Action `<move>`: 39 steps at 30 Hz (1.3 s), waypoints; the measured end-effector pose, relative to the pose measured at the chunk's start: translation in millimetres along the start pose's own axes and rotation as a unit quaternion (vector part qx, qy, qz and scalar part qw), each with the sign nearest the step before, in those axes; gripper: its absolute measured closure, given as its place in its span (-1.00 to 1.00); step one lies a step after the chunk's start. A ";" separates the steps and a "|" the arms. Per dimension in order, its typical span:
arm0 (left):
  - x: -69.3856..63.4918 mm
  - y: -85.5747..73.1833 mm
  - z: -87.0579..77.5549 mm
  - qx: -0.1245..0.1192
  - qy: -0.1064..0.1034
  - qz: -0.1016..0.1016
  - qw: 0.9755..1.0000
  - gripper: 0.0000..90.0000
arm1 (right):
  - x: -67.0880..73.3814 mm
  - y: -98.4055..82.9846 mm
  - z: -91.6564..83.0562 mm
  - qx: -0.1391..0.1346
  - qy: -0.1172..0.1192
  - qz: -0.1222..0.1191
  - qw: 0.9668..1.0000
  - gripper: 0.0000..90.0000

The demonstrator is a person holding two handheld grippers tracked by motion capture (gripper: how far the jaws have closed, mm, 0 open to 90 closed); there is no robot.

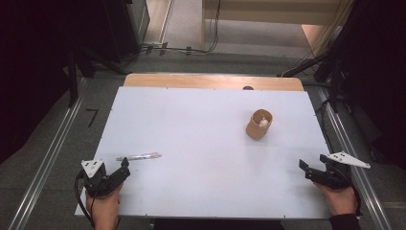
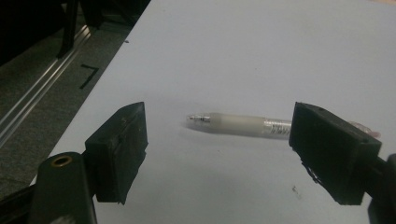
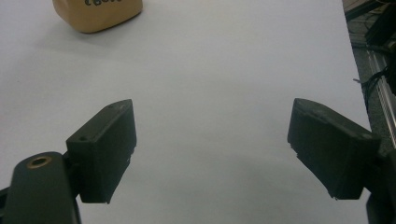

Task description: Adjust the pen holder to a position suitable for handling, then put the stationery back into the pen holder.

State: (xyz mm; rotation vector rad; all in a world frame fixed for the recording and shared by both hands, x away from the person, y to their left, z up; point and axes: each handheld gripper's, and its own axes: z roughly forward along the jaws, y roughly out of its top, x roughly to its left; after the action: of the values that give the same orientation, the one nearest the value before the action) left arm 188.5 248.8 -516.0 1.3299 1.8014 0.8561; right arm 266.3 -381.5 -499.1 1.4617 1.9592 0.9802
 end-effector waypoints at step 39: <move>0.5 3.5 7.7 0.016 -0.028 0.041 0.999 -0.57 | 3.1 -1.7 2.6 0.008 0.010 -0.006 1.000 -0.68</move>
State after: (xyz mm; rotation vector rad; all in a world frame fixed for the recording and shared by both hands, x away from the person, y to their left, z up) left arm 196.7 250.9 -517.0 1.4433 1.7339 0.8289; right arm 266.3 -378.1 -502.0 1.4533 1.9930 0.9799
